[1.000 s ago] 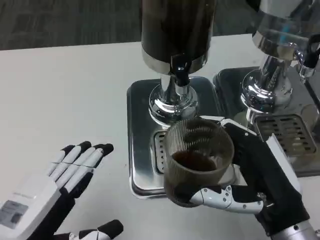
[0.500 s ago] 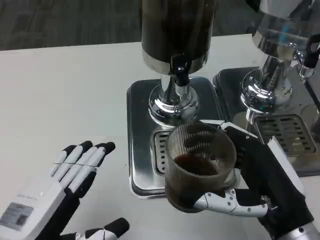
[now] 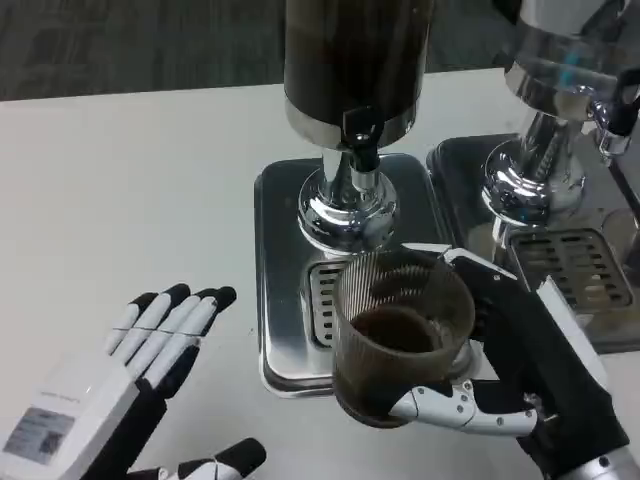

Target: Grasp the cup under the faucet to collect the drink, then remove the cup.

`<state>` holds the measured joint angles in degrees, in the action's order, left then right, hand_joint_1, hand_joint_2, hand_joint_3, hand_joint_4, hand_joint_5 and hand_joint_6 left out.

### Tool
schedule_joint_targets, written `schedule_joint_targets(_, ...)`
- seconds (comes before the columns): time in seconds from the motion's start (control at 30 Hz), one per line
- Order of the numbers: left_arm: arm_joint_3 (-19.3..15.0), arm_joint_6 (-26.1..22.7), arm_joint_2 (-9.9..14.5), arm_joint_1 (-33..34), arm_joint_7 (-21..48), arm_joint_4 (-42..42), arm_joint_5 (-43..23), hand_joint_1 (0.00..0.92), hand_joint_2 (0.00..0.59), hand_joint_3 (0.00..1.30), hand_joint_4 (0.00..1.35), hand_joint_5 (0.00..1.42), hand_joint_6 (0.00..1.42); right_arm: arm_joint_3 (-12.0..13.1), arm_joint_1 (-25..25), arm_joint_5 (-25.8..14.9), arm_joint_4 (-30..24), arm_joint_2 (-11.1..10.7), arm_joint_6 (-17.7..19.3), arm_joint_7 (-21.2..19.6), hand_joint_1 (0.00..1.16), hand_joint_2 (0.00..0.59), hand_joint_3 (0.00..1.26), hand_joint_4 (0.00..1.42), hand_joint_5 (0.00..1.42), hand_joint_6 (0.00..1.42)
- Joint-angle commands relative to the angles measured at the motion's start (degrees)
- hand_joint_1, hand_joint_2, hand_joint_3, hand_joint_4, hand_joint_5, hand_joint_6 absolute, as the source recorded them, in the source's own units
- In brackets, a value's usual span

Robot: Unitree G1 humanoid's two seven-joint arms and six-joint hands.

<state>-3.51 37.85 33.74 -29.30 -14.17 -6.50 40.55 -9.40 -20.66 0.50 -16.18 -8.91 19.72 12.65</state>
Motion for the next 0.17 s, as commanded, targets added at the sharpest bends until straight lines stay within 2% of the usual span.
schedule_joint_targets(0.03, -0.1, -0.2, -0.3, -0.8, 0.5, -0.7, 0.4, 0.0, 0.165, 0.04, 0.0, 0.0, 0.0, 0.2, 0.4, -2.1, -1.8, 0.6, 0.1, 0.1, 1.03, 0.112, 0.6, 0.69, 0.81, 1.11)
schedule_joint_targets(0.17, 0.0, -0.2, -0.6, -0.8, 0.4, -0.6, 0.4, 0.0, 0.164, 0.04, 0.0, 0.0, 0.0, 0.2, 0.2, -2.2, -1.7, 0.7, 0.0, 0.1, 1.03, 0.112, 0.6, 0.69, 0.81, 1.11)
